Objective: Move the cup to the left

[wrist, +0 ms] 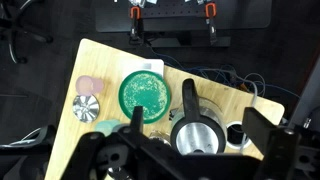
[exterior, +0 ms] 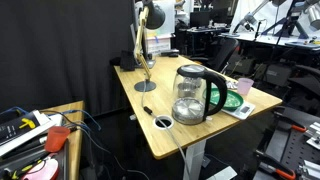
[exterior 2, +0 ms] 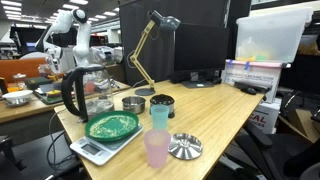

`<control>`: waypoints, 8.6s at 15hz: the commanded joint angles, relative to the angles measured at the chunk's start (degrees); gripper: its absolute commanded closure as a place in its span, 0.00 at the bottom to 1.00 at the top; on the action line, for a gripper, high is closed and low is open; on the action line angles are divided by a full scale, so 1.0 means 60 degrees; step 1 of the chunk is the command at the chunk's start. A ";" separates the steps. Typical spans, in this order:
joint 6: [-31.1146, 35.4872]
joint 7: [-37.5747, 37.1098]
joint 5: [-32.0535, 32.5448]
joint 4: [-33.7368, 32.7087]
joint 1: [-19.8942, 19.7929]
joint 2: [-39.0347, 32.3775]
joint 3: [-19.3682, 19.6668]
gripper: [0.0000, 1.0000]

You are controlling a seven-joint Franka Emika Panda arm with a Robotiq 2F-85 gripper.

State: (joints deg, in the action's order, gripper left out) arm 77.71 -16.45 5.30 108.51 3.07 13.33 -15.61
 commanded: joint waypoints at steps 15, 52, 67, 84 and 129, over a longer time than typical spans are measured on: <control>0.0269 -0.1416 0.0424 0.0445 -0.0658 -0.0038 0.1886 0.00; 0.4818 -0.3887 0.0184 0.1269 -0.1485 -0.3916 0.4054 0.00; 0.5540 -0.3197 -0.1700 0.0743 -0.1684 -0.5207 0.4011 0.00; 0.6771 -0.4228 -0.2736 -0.1637 -0.1941 -0.8211 0.4631 0.00; 0.6031 -0.2366 -0.3440 -0.1519 -0.1661 -0.5655 0.3503 0.99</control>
State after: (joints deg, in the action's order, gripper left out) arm 114.98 -35.63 -13.27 96.00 -7.56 -23.72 6.67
